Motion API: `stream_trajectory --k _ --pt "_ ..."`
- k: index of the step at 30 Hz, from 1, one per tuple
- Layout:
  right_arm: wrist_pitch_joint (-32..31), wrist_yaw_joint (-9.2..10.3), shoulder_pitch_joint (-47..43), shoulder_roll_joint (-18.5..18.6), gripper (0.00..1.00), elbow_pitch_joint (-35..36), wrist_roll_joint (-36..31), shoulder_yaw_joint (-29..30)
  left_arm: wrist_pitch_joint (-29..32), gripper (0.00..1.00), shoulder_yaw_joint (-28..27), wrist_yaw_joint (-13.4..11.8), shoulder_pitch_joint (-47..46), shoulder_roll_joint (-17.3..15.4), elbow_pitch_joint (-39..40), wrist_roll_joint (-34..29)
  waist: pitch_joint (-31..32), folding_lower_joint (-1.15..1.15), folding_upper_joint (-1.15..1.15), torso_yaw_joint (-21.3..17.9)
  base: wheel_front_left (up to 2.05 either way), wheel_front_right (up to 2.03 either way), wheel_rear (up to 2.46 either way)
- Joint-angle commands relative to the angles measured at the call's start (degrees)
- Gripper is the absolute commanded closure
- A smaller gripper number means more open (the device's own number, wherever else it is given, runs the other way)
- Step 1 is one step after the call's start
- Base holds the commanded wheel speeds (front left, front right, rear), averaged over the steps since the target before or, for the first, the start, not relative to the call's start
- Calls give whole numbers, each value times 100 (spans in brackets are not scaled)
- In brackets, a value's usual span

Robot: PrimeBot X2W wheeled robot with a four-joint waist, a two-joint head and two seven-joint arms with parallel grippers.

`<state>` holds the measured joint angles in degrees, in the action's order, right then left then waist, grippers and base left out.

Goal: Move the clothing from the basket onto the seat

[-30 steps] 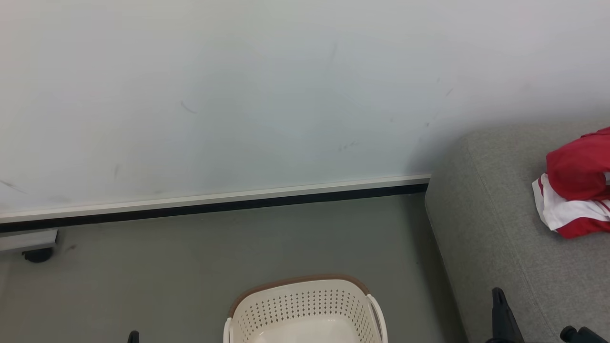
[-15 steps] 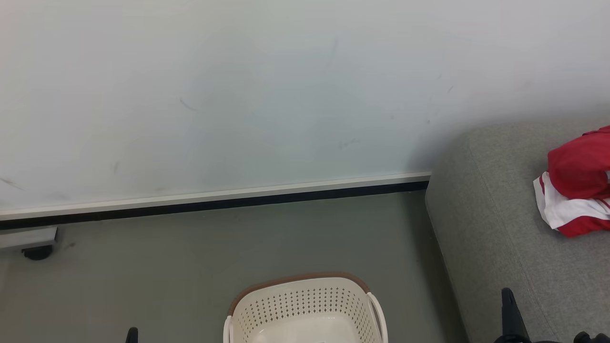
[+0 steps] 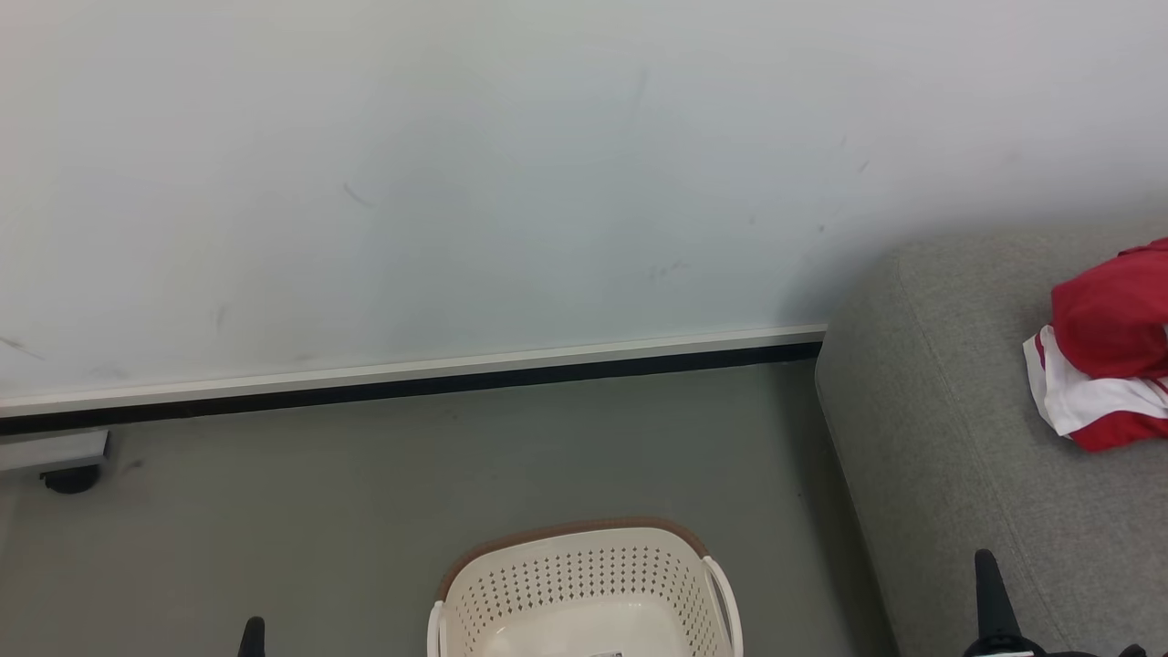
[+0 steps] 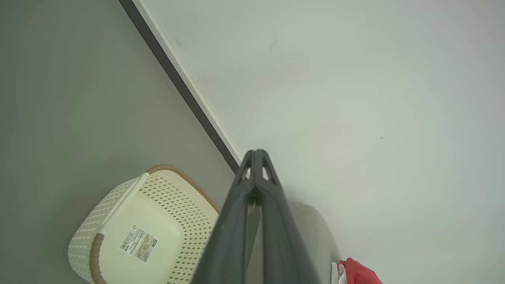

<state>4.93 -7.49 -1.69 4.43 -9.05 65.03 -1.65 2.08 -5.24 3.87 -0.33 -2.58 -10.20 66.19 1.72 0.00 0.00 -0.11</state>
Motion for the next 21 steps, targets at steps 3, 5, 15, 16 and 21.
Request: stream_trajectory --k 3,5,15,16,21 --pt "-57 -1 90 44 100 68 274 42 78 100 -47 45 -139 -37 11 254 -10 0 0 1 0 0 0" --pt "-89 -1 91 43 100 76 402 60 113 100 -56 65 -154 -37 3 366 -16 0 0 1 0 0 0" --pt "-197 -1 94 37 100 115 987 150 271 100 -96 129 -214 -40 -47 896 -49 0 0 3 0 0 0" --pt "-213 -1 94 36 100 118 1042 160 290 100 -100 139 -219 -40 -52 940 -52 0 0 3 0 0 0" --pt "-286 0 95 30 100 141 1366 212 376 100 -119 174 -254 -41 -80 1233 -72 0 0 4 0 0 0"
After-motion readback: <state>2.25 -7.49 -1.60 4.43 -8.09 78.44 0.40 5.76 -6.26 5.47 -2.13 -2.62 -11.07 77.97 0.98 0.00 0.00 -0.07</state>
